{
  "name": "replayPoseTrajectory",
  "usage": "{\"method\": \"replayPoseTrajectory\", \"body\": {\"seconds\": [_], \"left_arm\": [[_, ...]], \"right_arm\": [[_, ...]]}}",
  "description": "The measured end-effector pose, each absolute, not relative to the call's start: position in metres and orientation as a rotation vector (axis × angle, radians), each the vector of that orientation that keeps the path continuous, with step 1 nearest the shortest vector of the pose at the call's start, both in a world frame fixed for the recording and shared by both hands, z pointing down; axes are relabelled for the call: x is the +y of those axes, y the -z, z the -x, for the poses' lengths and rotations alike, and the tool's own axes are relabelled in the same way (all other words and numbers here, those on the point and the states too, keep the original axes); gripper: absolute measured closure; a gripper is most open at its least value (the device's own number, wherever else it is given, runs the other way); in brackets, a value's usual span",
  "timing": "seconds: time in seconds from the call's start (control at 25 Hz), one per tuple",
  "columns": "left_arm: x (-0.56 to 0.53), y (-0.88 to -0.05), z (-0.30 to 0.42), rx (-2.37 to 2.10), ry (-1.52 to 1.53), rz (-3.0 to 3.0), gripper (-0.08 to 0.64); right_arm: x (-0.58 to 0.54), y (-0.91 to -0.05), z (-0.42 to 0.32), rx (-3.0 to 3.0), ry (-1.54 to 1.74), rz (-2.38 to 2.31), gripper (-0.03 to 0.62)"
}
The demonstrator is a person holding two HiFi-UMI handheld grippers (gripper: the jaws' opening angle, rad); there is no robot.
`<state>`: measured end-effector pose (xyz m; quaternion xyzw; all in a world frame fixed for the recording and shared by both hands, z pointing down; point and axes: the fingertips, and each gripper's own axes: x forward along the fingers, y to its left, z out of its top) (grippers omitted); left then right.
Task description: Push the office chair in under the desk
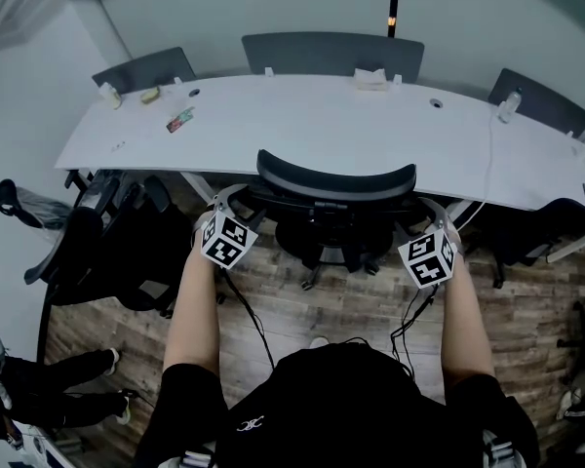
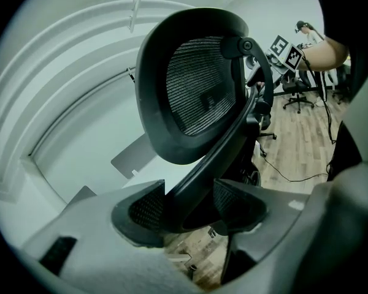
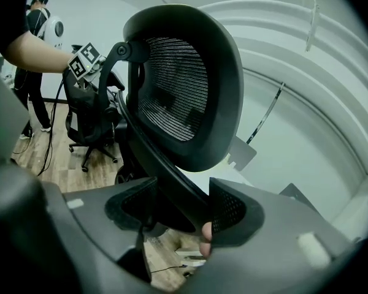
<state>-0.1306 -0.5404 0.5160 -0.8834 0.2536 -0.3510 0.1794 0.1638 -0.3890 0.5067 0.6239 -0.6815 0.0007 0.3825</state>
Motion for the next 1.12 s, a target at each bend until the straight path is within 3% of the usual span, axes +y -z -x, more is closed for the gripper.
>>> {"method": "replayPoseTrajectory", "body": {"seconds": [1.12], "left_arm": [[-0.632,-0.514,0.048,0.71,1.018,2.512,0.325]], "right_arm": [[-0.476,-0.508,-0.243,-1.63,-0.088,-1.642,0.316]]}}
